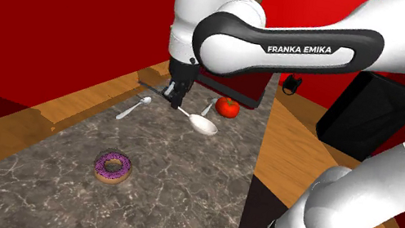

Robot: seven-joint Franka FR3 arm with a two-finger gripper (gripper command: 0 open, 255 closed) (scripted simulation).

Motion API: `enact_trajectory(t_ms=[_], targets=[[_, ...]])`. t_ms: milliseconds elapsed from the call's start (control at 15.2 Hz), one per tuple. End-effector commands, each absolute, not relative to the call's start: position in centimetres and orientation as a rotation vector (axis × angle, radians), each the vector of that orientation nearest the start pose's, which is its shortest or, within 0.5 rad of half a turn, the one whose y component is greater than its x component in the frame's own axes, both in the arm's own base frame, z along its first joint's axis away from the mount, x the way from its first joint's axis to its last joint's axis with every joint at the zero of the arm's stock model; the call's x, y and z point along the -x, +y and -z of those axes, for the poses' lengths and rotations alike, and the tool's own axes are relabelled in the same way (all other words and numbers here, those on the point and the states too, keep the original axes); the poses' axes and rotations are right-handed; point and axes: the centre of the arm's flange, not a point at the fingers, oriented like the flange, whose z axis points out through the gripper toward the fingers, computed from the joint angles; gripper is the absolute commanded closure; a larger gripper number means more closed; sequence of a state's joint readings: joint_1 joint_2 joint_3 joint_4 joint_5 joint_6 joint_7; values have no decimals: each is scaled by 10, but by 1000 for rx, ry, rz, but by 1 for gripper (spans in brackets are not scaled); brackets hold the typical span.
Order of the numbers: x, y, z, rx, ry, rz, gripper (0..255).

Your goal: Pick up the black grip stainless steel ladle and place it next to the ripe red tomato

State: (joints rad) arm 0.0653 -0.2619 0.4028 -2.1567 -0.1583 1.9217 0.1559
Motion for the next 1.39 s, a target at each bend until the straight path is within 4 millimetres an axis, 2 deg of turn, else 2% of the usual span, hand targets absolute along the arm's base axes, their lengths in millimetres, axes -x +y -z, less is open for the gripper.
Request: enact_trajectory(t_ms=[0,924,1320], targets=[[-434,192,-500,3323,-597,134,255],[-453,12,-501,3323,-597,134,255],[-453,12,-469,3323,-597,134,255]])
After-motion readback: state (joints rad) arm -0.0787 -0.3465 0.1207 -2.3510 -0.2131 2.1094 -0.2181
